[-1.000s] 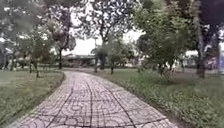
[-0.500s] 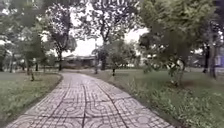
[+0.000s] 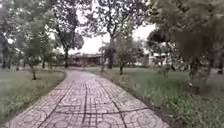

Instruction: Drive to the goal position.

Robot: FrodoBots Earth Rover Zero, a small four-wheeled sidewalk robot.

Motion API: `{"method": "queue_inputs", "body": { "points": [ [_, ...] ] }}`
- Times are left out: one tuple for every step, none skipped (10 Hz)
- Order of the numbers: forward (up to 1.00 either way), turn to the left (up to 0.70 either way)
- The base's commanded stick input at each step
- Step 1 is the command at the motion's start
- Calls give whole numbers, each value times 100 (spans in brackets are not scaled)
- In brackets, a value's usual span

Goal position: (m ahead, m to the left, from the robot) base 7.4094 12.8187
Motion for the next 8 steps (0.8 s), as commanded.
{"method": "queue_inputs", "body": {
  "points": [
    [100,19],
    [100,0],
    [100,0],
    [100,0],
    [100,0],
    [100,0],
    [100,0],
    [100,0]
  ]
}}
